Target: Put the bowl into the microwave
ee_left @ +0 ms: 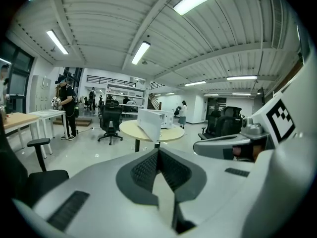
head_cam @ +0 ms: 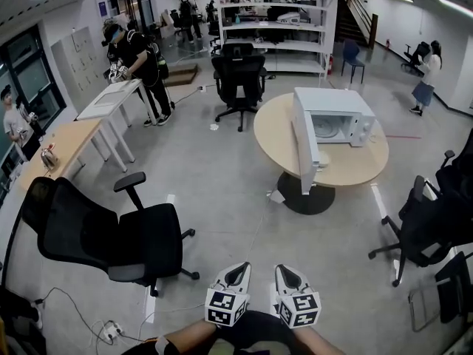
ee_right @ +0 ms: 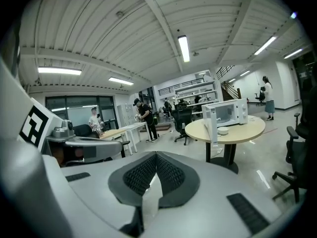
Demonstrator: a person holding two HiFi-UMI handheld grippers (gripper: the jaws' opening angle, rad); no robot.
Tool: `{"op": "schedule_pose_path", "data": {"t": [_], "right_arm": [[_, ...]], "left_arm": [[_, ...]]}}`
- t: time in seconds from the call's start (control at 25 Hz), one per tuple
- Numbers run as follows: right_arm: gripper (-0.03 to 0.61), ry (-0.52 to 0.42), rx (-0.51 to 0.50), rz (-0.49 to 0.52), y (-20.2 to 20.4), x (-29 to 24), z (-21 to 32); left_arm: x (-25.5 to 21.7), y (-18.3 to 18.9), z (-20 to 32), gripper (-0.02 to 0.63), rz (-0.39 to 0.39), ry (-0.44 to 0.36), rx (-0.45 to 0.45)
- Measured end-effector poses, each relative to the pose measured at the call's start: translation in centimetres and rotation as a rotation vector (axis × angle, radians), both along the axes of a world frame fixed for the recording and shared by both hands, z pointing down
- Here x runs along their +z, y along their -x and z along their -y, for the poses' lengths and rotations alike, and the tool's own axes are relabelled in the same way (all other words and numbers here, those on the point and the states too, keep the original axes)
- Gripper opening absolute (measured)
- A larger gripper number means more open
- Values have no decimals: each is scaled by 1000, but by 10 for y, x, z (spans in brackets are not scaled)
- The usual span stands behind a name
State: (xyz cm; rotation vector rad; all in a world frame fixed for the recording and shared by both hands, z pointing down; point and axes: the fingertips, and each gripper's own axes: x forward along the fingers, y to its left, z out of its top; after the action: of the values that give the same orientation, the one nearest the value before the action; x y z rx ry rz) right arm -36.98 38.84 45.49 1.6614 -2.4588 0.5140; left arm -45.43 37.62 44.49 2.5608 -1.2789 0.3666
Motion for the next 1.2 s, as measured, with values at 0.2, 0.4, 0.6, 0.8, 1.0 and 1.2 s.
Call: {"op": "schedule_pose_path", "data": {"t": [0.2, 0.4, 0.6, 0.8, 1.0, 1.2], "right_arm": [[15, -6, 28, 2, -17, 0, -3], [15, -9, 67, 7, -31, 1, 0], [15, -6, 115, 5, -53, 5, 10], [15, 31, 135, 13, -66, 18, 16], [15, 48, 132, 15, -74, 27, 38], [15, 61, 131, 10, -89, 32, 61]], "left_arm": [[1, -20, -3, 46, 6, -5, 36], [2, -35, 3, 46, 9, -9, 75], [4, -61, 17, 46, 10, -20, 133], [17, -81, 24, 46, 18, 10, 178], [24, -87, 51, 46, 16, 27, 166], [27, -109, 74, 46, 18, 31, 187]]}}
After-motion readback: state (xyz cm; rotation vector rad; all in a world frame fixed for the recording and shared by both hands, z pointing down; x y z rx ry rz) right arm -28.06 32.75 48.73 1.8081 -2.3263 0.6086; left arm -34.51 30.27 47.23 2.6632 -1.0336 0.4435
